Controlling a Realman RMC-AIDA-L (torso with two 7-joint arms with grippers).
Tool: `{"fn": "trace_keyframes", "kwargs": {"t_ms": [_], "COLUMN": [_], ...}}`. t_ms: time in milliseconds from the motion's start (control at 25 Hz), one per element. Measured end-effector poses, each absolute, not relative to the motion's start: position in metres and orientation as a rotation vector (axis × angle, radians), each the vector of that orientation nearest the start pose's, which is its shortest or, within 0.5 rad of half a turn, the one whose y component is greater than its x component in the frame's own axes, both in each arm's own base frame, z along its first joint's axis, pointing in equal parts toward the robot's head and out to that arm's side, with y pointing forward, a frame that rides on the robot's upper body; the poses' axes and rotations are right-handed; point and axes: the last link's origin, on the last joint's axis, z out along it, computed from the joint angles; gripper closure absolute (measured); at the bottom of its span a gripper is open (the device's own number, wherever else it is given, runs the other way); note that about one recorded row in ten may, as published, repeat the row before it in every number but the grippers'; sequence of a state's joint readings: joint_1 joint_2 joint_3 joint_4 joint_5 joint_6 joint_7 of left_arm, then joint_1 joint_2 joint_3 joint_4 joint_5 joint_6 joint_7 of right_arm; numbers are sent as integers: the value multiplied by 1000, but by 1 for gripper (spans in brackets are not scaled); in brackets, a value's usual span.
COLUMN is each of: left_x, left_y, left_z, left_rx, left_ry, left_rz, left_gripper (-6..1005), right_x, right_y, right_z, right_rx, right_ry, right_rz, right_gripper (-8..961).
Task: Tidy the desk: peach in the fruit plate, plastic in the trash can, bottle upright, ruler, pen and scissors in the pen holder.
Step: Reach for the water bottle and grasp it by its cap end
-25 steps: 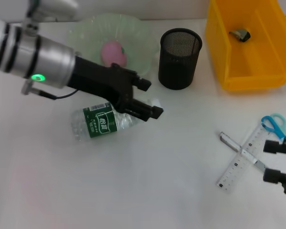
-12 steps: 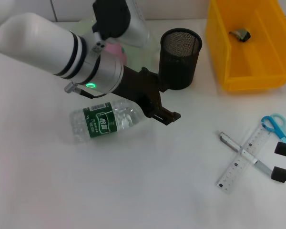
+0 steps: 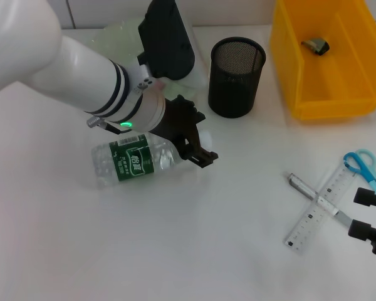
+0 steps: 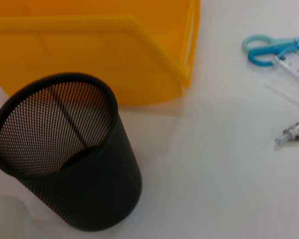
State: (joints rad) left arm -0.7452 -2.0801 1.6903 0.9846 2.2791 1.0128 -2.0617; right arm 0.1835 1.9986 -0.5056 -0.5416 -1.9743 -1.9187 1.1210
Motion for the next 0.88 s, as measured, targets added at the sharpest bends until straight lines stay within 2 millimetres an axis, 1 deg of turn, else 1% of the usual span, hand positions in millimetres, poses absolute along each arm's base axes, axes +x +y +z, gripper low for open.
{"fn": "trace_keyframes", "kwargs": {"t_ms": [200,720,880], "left_x": [-146,-145,-146], "left_y": [380,381,381], "left_z": [-97,-102,-102], "left_rx": [-2820,-2806,-2803], "left_ry": [-106,-96,-97], "left_rz": [332,345,352], "left_gripper": [223,229,349], "right_x": [342,343,343], "right_y": [193,192,192], "right_z": [38,38,38], "right_rx": [-2578,-2568,-2571], "right_ry": [710,714,714], "right_rz": [975,974,973], "right_gripper": [285,285,285]}}
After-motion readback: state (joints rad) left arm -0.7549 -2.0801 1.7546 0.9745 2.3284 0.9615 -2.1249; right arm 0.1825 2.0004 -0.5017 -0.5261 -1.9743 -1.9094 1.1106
